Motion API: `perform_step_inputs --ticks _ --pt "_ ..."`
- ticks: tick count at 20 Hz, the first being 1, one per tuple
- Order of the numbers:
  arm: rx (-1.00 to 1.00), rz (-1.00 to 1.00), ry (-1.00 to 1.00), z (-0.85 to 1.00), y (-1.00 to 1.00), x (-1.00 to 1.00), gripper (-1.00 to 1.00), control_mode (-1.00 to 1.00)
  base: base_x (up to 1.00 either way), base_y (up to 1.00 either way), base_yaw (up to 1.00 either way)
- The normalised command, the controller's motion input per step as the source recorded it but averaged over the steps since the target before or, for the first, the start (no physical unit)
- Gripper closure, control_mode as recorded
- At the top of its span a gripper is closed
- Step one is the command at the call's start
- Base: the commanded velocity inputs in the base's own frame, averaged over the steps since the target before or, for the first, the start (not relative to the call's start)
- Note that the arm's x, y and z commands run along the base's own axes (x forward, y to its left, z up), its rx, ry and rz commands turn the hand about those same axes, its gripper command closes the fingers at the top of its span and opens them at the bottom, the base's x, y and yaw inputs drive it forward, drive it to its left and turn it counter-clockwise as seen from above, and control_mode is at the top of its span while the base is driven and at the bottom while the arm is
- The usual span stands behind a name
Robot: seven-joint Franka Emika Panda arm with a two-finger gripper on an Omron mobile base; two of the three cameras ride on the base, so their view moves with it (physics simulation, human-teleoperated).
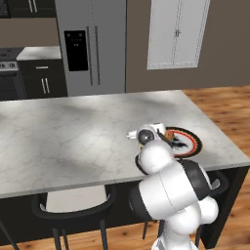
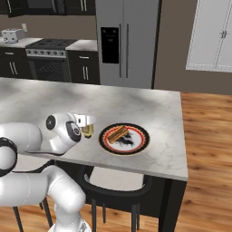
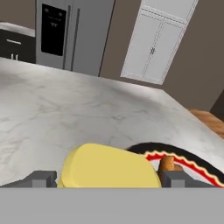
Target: Move the hot dog bun to the plate on the dining table and place the condiment next to that plate. Then navigate to the fridge and take the sausage and place it on the plate as well.
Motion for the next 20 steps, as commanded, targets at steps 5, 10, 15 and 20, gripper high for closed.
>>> perform_step_inputs --ticks 5,10,15,20 --pt "0.0 0.0 -0.09 -0.29 0.0 0.0 1.0 -1.0 0.0 0.0 0.0" --pt "0.0 0.0 -0.01 -0.32 0.0 0.09 1.0 -1.0 0.0 0.0 0.0" --pt "0.0 0.0 -0.01 -0.3 0.0 0.14 1.0 -1.0 0.0 0.0 0.0" --pt "0.0 0.0 -0.05 -0.31 0.0 0.21 1.0 -1.0 0.0 0.0 0.0"
